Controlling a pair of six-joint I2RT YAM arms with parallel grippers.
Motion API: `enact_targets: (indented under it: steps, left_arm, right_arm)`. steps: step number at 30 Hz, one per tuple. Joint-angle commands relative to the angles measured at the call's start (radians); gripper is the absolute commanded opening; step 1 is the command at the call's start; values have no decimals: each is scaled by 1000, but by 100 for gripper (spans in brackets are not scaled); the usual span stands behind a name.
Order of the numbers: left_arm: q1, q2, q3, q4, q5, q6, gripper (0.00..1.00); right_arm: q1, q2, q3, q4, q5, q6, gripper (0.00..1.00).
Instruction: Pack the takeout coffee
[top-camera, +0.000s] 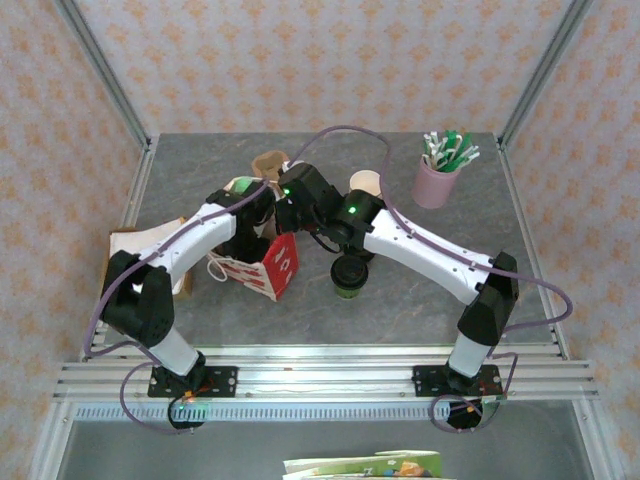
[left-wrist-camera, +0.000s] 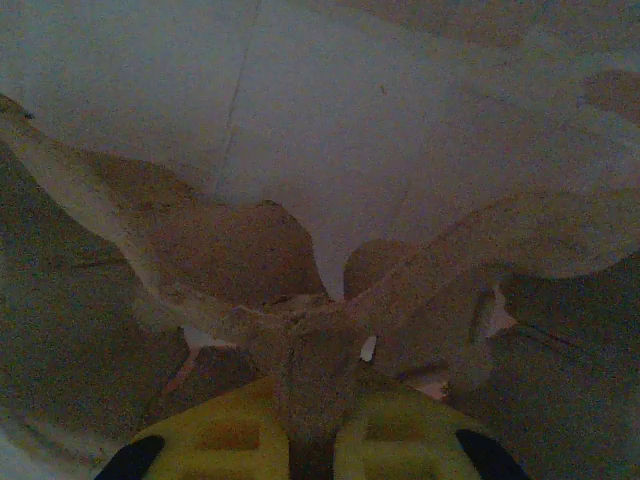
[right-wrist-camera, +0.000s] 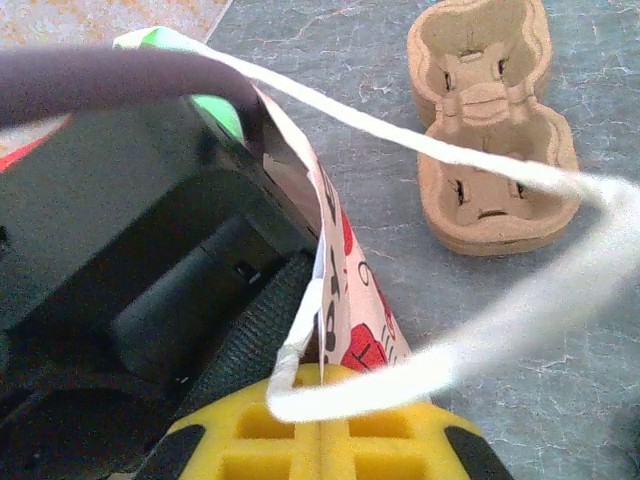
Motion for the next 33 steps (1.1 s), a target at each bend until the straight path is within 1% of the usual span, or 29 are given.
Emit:
enact_targets:
  steps: [1, 4, 6, 12, 17, 22, 27, 29, 30, 33]
  left_arm:
    - [3, 22, -34, -18, 3, 0, 16]
    - [3, 18, -32, -19, -7, -1, 25]
    - [3, 16, -26, -21, -11, 1, 35]
    - [3, 5, 2, -26, -2, 1, 46]
    - [0, -28, 31, -23, 28, -3, 63]
    - [0, -74, 58, -18, 73, 1, 77]
    - [-1, -106, 59, -50, 48, 27, 88]
    - [-1, -122, 56, -58, 50, 27, 97]
    - [-1, -129, 53, -58, 58, 29, 99]
    - [-3, -139, 55, -69, 62, 32, 100]
  right_arm:
    - [5, -41, 13, 78, 35, -11, 0]
    - [5, -41, 15, 77, 34, -17, 0]
    - [5, -40, 18, 76, 34, -19, 0]
    - [5, -33, 30, 68, 25, -18, 0]
    - [5, -29, 33, 55, 23, -18, 0]
    - [4, -32, 23, 50, 21, -9, 0]
    - [4, -41, 6, 41, 21, 2, 0]
    - [5, -43, 3, 37, 21, 3, 0]
    - [4, -43, 1, 35, 21, 5, 0]
    - [5, -42, 4, 27, 22, 4, 0]
